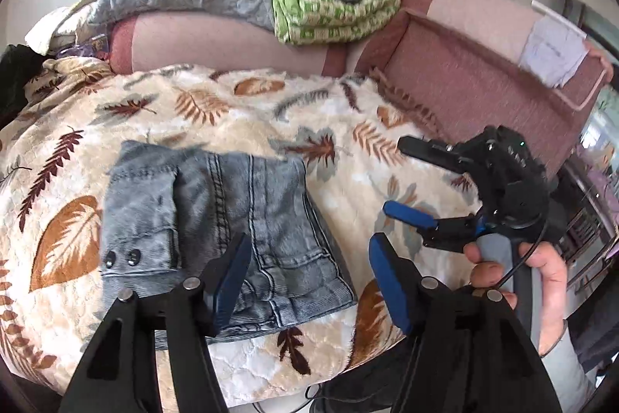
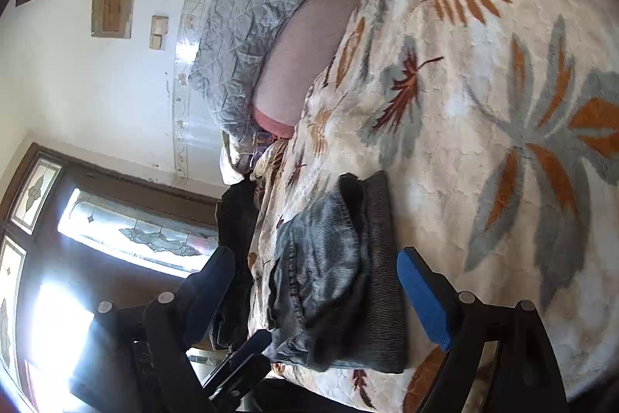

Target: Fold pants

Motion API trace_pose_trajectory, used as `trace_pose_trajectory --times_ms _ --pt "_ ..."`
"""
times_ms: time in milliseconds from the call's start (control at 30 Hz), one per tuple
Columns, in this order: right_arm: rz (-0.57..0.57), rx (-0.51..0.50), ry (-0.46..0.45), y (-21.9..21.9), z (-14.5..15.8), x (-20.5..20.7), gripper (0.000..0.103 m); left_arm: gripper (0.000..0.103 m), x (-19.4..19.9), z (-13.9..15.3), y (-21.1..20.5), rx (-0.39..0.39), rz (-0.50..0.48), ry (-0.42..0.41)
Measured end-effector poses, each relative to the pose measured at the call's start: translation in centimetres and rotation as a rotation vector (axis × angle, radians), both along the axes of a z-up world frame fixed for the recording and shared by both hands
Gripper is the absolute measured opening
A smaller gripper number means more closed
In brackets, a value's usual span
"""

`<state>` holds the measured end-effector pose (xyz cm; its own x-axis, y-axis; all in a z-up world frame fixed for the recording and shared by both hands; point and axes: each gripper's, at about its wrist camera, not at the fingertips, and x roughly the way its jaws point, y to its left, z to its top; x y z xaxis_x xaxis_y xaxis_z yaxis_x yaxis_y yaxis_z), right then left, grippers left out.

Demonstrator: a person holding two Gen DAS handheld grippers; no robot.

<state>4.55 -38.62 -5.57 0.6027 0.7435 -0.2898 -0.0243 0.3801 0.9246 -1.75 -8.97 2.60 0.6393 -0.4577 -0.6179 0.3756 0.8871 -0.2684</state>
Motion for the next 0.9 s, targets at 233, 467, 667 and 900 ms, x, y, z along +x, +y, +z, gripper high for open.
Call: trace_pose_trajectory --times_ms 233,467,667,900 --pt "0.22 -0.001 0.0 7.4 3.0 1.4 0.088 0.065 2.2 -1.1 8.1 0.062 0.322 0.028" --pt "0.226 -0.114 0.26 9.3 -4.2 0.9 0.082 0.066 4.9 -7.9 7.6 0.211 0.32 0.194" --pt "0.282 -0.214 0.118 10.9 3.4 4.6 0.083 0.065 3.2 -3.6 8.5 0.103 0.312 0.05" --pt "0.374 -0.271 0.184 14.8 0.6 14.5 0.084 0.072 4.5 -8.0 5.1 0.263 0.223 0.141"
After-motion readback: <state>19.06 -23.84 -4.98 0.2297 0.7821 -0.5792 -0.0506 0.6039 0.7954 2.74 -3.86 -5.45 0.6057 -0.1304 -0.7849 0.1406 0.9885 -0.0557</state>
